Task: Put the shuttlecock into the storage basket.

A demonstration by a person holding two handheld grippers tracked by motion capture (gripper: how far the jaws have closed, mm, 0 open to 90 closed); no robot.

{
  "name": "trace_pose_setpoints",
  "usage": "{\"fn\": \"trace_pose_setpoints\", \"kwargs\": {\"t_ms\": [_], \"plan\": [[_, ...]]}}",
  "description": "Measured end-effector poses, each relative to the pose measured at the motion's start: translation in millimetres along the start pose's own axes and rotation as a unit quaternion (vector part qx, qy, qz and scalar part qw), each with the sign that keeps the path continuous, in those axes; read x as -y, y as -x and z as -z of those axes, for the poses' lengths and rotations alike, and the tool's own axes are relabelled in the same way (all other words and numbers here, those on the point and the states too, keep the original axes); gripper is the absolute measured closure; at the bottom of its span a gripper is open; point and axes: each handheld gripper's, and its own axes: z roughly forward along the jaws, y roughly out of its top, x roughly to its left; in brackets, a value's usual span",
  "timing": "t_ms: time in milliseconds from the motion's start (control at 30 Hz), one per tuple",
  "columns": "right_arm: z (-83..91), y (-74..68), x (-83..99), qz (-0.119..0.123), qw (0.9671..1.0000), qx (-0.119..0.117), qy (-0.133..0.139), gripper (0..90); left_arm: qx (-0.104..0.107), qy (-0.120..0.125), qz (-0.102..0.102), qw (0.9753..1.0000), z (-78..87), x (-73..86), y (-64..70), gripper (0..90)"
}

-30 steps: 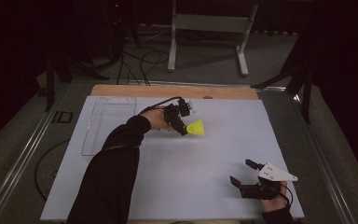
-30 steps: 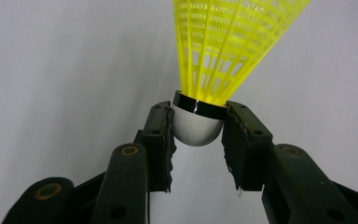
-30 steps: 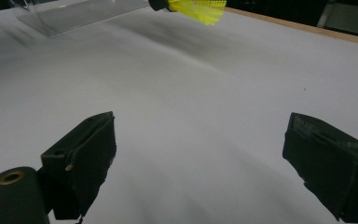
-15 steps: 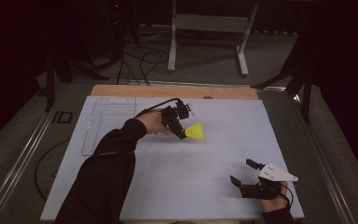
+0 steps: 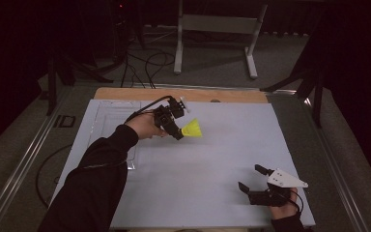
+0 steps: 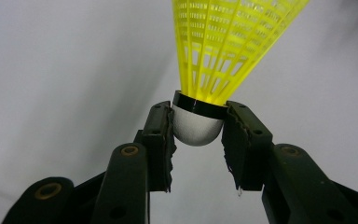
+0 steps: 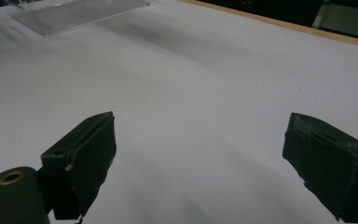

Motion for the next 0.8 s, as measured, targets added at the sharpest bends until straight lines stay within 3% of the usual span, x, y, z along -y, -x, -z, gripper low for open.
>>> {"fn": "trace_pose_setpoints", "kwargs": {"t_ms": [333,400,800], "plan": [[-1.9,-0.5,0.0,0.001,1.0,-0.001,-0.002,9.9,-0.011,0.004,0.033,0.9994,22.4,19.2,-4.9,64.3],[-2.0,-0.4,0.0,0.001,1.0,-0.001,-0.003,9.8,-0.001,0.01,0.039,0.9992,27.3,23.1,-6.7,64.3],[-3.7,-0.3,0.4,0.001,1.0,-0.002,-0.005,9.9,-0.032,0.012,0.066,0.9973,61.2,52.1,-12.3,64.3]]}}
